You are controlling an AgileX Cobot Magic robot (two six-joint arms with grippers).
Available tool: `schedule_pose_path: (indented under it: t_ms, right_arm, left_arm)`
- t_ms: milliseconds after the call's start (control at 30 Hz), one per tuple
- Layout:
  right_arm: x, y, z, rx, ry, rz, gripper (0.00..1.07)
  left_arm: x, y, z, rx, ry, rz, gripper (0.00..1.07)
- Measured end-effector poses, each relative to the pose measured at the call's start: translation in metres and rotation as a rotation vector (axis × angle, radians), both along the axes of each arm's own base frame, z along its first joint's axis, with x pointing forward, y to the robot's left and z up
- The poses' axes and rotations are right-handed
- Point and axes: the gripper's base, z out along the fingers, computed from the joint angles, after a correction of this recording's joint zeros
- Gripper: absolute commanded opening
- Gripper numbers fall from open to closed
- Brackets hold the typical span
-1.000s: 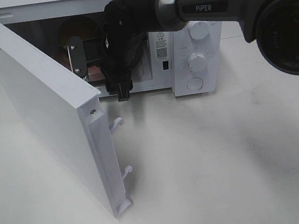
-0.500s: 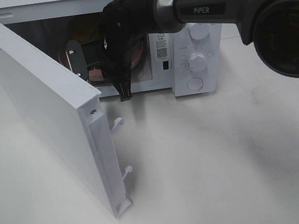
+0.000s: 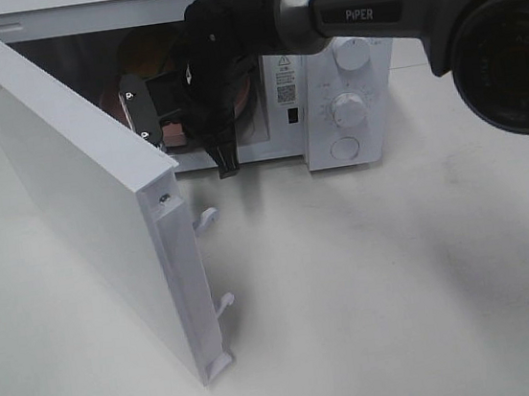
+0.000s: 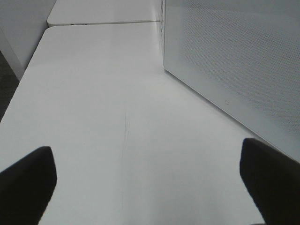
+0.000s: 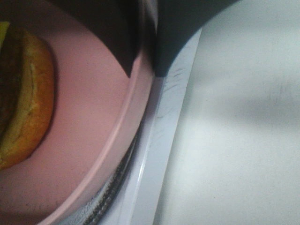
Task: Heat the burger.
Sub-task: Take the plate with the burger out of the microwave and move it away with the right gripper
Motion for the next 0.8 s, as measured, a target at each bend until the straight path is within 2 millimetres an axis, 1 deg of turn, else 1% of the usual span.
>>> schedule_pose_path:
  t_ms: [233,400,433,667,733,767,800]
  right_arm:
    - [-0.005,-0.003,0.008,-0.02,0.029,0.02,0.0]
    - [-0.013,-0.008,0.013,-0.042,0.031,0.063,0.0]
    - [-0.018,-0.01,0.016,-0.043,0.035,0.079,0.0]
    - [-0.031,-0.017,0.017,-0.033,0.032,0.125,0.0]
    - [-0.038,-0.021,0.019,-0.043,0.02,0.159,0.0]
    - [-0.038,-0.021,0.019,-0.043,0.02,0.159,0.0]
    - [-0.042,-0.025,0.018,-0.05,0.014,0.176,0.0]
  left_arm:
    - [0.0,0.0,0.0,0.0,0.0,0.0,1.0]
    - [0.0,0.0,0.0,0.0,0.0,0.0,1.0]
    - [0.0,0.0,0.0,0.0,0.0,0.0,1.0]
    - [0.0,0.0,0.0,0.0,0.0,0.0,1.0]
    - [0.0,0.0,0.0,0.0,0.0,0.0,1.0]
    - [0.0,0.0,0.0,0.0,0.0,0.0,1.0]
    - [0.0,0.0,0.0,0.0,0.0,0.0,1.0]
